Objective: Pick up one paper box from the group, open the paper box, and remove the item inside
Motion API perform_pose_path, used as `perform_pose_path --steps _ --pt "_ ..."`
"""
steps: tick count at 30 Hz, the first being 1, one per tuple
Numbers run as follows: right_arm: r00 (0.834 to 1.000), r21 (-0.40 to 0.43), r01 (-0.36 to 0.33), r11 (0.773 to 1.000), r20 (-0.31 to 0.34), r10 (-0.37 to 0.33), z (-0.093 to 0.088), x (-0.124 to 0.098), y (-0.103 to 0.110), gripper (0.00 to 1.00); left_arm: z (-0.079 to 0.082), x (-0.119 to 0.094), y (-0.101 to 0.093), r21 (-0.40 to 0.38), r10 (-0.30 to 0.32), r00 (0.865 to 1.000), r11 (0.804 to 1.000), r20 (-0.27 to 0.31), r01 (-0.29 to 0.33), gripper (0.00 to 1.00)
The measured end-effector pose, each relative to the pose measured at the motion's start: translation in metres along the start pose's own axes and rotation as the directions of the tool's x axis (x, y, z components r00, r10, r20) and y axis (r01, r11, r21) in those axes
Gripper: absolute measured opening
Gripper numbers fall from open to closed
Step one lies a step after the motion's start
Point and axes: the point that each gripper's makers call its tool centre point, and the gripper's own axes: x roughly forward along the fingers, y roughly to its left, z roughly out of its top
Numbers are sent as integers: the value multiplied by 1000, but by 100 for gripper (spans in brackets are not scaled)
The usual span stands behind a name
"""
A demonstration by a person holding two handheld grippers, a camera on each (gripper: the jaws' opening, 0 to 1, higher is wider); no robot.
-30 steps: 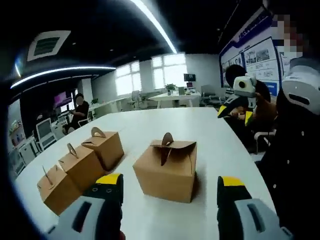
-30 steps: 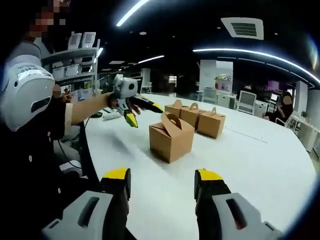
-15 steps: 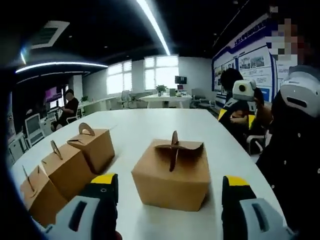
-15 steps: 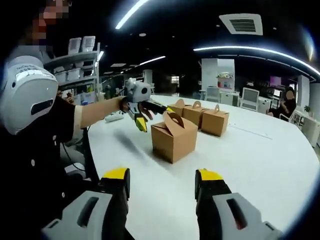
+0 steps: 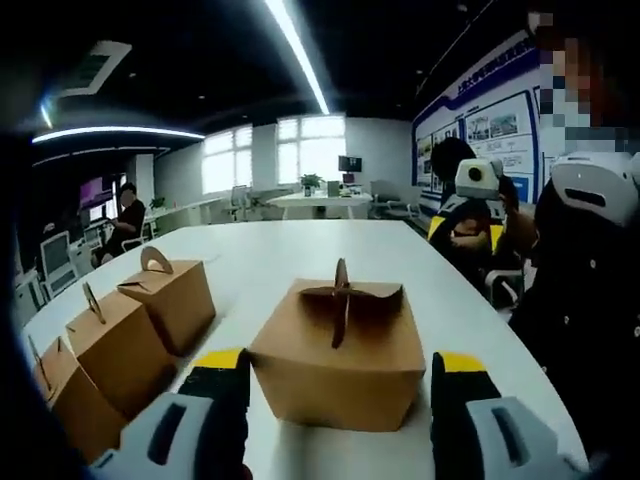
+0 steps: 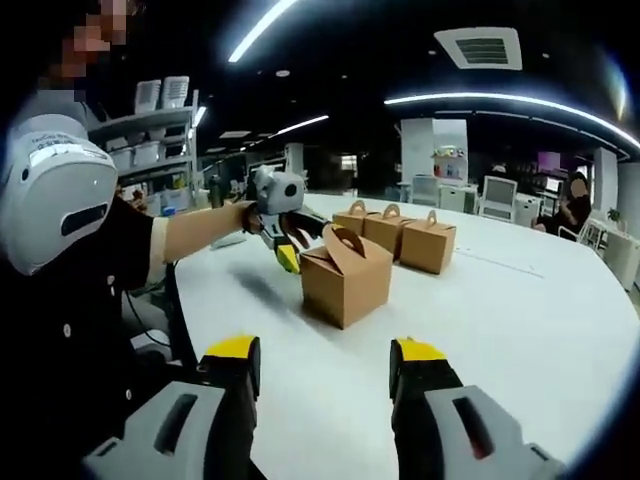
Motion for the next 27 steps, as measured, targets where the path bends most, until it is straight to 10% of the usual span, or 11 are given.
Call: perform_pose_path --steps 9,17,27 --pt "1000 -18 14 1000 6 -14 5 0 -4 51 -2 -1 3 -22 33 999 999 14 -33 69" --pt "998 -130 43 991 48 -37 45 34 -7 44 -1 -2 4 -30 62 998 998 31 -61 69" --pt "984 -431 172 886 37 -173 82 111 1 34 -2 -2 7 -32 94 995 995 29 -93 69"
